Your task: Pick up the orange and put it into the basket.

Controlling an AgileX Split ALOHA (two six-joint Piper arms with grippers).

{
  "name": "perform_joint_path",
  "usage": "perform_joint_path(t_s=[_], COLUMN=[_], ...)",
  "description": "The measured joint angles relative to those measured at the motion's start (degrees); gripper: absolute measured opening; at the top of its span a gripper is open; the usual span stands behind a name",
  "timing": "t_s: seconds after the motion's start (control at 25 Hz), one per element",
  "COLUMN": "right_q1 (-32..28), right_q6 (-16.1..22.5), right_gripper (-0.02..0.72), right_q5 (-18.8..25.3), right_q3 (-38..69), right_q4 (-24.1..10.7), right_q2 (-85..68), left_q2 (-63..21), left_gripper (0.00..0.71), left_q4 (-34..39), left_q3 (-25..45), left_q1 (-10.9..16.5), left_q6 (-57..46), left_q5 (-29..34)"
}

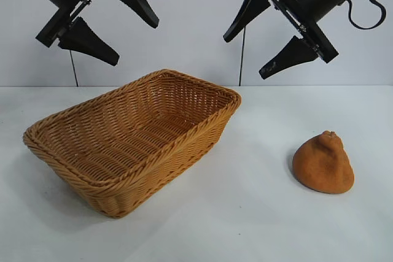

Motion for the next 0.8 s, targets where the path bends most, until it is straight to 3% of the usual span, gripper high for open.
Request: perform_joint_path(t_s=[0.56, 0.8], right_q1=[0.0, 0.0], right_q6=[0.0, 0.0], right_gripper=[0.517, 0.517], right_q5=[0.0, 0.0], right_q3=[0.0, 0.0], right_q4=[0.0, 0.0], right_q2=[0.0, 0.0], left_q2=[0.0, 0.0], left_gripper=[0.556, 0.556], left_q4=[0.0, 0.0], left_q3=[0.0, 0.0], left_q1=[0.0, 0.0], left_q6=[0.0, 0.0], left_q5=[-0.2, -5.1])
